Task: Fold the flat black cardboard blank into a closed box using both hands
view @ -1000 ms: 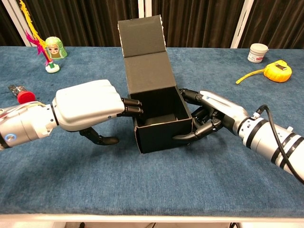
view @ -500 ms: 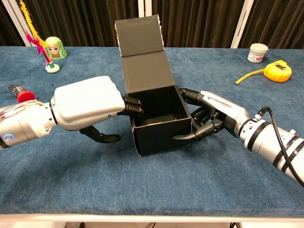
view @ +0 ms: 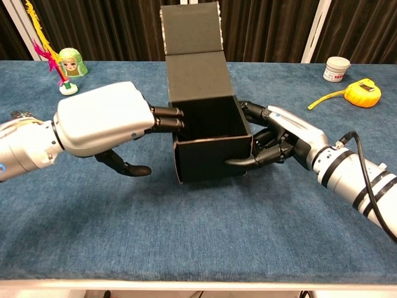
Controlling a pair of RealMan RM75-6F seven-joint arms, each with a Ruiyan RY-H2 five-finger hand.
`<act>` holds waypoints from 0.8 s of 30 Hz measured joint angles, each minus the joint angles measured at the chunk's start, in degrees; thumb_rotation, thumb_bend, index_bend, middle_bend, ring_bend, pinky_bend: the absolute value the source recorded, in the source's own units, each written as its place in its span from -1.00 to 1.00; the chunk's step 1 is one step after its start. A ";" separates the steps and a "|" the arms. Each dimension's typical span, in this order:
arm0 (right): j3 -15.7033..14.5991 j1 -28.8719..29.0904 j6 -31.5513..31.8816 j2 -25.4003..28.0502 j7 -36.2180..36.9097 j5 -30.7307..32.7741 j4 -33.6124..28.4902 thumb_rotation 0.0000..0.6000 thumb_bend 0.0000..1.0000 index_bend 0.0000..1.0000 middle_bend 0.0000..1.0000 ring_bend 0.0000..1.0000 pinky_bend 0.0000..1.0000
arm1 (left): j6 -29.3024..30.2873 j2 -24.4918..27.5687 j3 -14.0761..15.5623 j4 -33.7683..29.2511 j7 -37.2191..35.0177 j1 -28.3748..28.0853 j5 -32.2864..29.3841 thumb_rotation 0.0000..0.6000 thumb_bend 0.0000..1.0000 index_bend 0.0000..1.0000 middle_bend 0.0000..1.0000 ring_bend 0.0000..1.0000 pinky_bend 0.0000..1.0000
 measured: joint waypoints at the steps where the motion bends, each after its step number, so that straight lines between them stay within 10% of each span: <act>1: 0.41 0.03 0.03 -0.12 -0.02 0.33 0.05 1.00 -0.37 -0.48 -0.32 0.54 1.00 | 0.46 0.20 -0.07 -0.07 -0.01 0.11 0.04 1.00 -0.77 -0.46 -0.52 0.27 0.95; 11: 4.06 1.14 -1.33 -1.75 -0.68 3.60 2.68 1.00 -0.49 -0.56 -0.37 0.53 1.00 | 5.47 2.33 -0.81 -0.36 -1.00 1.81 0.01 1.00 -0.83 -0.53 -0.55 0.27 0.95; 24: 6.01 3.14 -4.84 -6.09 -1.57 6.43 9.71 1.00 -0.85 -1.00 -0.89 0.34 1.00 | 9.55 5.98 -2.09 -5.63 -11.05 6.23 -5.22 1.00 -0.88 -0.74 -0.63 0.26 0.96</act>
